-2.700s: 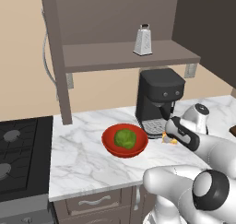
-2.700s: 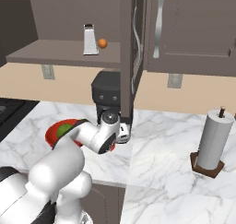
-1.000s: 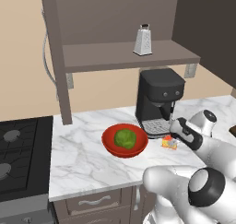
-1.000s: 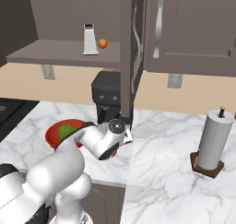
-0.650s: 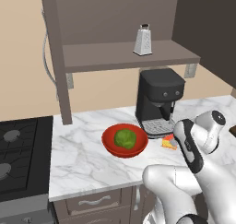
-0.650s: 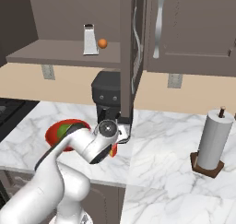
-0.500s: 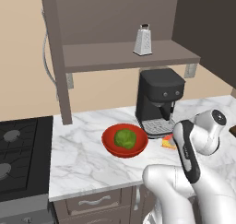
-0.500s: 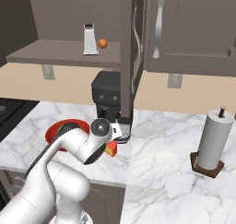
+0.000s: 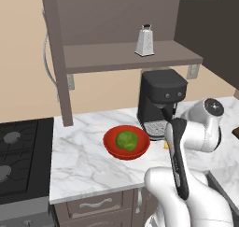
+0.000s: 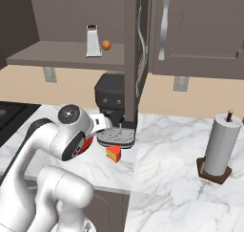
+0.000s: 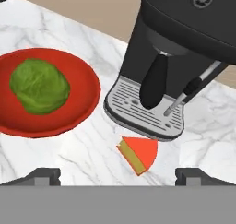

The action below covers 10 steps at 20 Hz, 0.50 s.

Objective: Pick the cheese from the fridge and the cheese grater from the cabinet and place them next to the salad bowl.

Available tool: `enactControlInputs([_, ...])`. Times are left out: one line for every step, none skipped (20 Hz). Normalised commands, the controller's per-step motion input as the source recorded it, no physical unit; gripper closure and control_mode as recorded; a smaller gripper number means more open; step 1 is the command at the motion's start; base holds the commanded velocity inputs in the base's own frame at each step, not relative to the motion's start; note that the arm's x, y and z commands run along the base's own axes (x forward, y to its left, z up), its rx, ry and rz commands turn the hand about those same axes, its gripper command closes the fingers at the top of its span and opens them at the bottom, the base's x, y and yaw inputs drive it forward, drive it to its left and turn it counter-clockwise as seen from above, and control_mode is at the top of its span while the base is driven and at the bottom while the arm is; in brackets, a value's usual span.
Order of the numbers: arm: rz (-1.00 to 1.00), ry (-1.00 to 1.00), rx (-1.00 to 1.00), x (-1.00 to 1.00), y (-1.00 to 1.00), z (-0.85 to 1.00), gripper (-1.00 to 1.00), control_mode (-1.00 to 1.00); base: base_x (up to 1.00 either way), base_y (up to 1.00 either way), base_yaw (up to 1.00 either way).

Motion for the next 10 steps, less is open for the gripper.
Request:
enactControlInputs([-0.28, 0.0, -0.04, -0.33, 0.0, 0.79, -1.0, -1.0, 0.0, 0.0, 0.0])
enactControlInputs([-0.32, 0.08, 0.0, -0.15, 0.0, 0.81, -1.0, -1.0, 0.0, 0.0, 0.0])
enactControlInputs([-0.29, 0.05, 0.0, -0.19, 0.0, 0.83, -1.0, -1.0, 0.0, 0.0, 0.0])
enactControlInputs([-0.26, 0.04, 0.0, -0.28, 0.01, 0.84, -1.0, -1.0, 0.0, 0.0, 0.0])
enactControlInputs([-0.24, 0.01, -0.02, -0.33, 0.06, 0.86, -1.0, -1.0, 0.0, 0.0, 0.0])
enactControlInputs([-0.2, 0.0, -0.02, -0.41, 0.07, 0.81, -1.0, -1.0, 0.0, 0.0, 0.0])
enactControlInputs([-0.17, 0.0, -0.01, -0.45, 0.02, 0.83, -1.0, -1.0, 0.0, 0.0, 0.0])
enactControlInputs([-0.13, 0.0, 0.0, -0.49, 0.0, 0.78, -1.0, -1.0, 0.0, 0.0, 0.0])
enactControlInputs([-0.11, 0.0, 0.0, -0.52, 0.0, 0.71, -1.0, -1.0, 0.0, 0.0, 0.0])
enactControlInputs([-0.07, 0.0, 0.0, -0.53, 0.0, 0.7, -1.0, -1.0, 0.0, 0.0, 0.0])
